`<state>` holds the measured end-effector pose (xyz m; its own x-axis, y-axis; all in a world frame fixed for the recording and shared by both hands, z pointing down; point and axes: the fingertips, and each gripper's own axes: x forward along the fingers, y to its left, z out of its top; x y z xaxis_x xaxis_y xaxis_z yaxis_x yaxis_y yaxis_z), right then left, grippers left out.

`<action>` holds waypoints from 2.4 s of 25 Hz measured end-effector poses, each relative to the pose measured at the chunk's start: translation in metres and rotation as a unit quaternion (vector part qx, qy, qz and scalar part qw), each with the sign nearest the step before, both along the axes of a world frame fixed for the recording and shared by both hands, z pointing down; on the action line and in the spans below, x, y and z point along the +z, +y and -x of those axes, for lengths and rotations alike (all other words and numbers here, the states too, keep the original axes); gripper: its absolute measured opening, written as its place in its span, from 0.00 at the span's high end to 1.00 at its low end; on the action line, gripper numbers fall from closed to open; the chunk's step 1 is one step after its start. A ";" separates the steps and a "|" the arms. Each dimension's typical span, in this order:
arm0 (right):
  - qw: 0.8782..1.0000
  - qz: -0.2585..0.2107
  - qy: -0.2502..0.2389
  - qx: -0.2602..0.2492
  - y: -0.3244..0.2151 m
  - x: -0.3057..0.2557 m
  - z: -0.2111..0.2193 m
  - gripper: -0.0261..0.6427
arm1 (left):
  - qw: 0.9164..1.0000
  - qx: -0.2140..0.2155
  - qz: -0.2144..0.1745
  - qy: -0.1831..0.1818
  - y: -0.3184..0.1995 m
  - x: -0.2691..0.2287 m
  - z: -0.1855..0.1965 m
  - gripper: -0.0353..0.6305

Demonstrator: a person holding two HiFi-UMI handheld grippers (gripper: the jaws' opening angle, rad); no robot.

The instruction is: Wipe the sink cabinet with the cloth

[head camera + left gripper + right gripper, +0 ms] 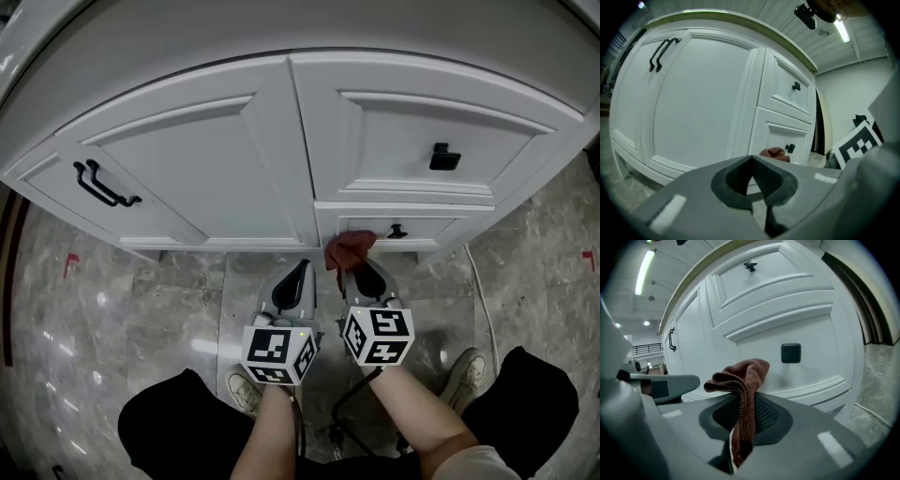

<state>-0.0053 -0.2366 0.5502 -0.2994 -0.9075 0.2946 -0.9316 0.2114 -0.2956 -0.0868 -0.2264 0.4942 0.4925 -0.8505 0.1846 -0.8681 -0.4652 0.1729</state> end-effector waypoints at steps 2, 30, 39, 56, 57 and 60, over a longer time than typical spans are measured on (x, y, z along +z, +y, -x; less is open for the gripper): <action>1.000 0.008 -0.006 -0.011 -0.007 0.010 0.016 0.83 | 1.000 -0.009 0.003 0.003 0.000 0.003 0.011 0.95; 0.993 0.051 -0.042 0.099 -0.017 0.036 -0.101 0.83 | 0.998 0.064 -0.002 -0.023 0.001 0.008 -0.063 0.95; 0.985 0.058 -0.015 0.159 -0.008 0.037 -0.182 0.83 | 0.995 0.098 0.007 -0.030 0.006 0.021 -0.115 0.95; 0.980 0.019 -0.018 0.197 0.020 -0.034 -0.229 0.83 | 0.997 0.071 -0.028 -0.013 0.013 -0.024 -0.102 0.95; 0.982 0.001 -0.010 0.186 0.021 -0.048 -0.219 0.83 | 0.997 0.071 -0.039 -0.016 0.017 -0.034 -0.100 0.95; 0.986 -0.051 0.018 0.157 0.034 -0.090 -0.193 0.83 | 0.995 0.073 -0.068 -0.023 0.036 -0.060 -0.096 0.95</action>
<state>0.1877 -0.2023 0.4604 0.0097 -0.9794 0.2018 -0.9657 -0.0615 -0.2523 0.0095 -0.1900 0.4342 0.6067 -0.7888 0.0982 -0.7948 -0.6038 0.0604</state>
